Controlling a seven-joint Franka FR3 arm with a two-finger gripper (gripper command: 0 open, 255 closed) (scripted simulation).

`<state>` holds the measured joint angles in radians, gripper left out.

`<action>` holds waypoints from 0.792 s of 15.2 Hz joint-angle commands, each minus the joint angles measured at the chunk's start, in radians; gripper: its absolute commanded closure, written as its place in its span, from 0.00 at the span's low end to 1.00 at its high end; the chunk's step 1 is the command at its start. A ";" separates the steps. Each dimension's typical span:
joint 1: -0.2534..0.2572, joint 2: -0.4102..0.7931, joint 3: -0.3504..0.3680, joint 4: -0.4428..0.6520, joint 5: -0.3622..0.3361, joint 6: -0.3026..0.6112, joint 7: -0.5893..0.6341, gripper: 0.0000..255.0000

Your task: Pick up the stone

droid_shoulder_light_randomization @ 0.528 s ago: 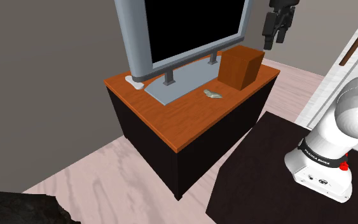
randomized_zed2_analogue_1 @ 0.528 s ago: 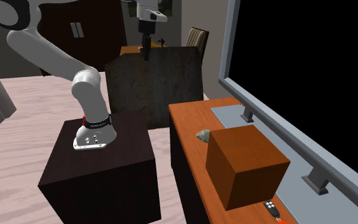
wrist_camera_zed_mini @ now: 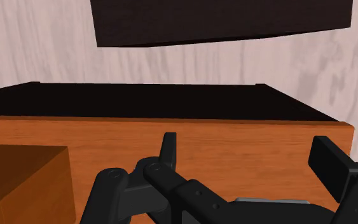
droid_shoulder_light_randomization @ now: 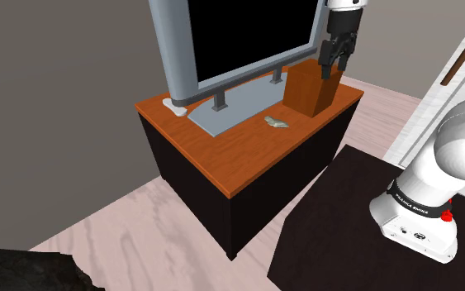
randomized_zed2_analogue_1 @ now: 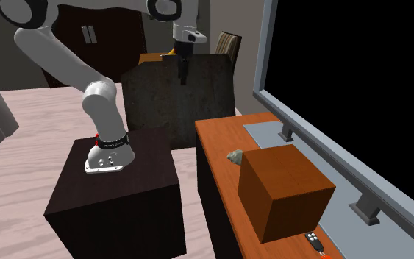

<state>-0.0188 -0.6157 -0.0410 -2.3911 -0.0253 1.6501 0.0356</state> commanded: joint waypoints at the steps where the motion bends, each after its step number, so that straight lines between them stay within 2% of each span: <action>1: -0.006 0.047 -0.010 -0.016 -0.007 0.071 -0.006 0.00; 6: -0.020 0.193 -0.035 -0.025 -0.020 0.243 -0.021 0.00; 12: -0.034 0.397 -0.064 0.011 -0.022 0.429 -0.042 0.00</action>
<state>-0.0476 -0.2494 -0.0973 -2.3749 -0.0457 2.0385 0.0016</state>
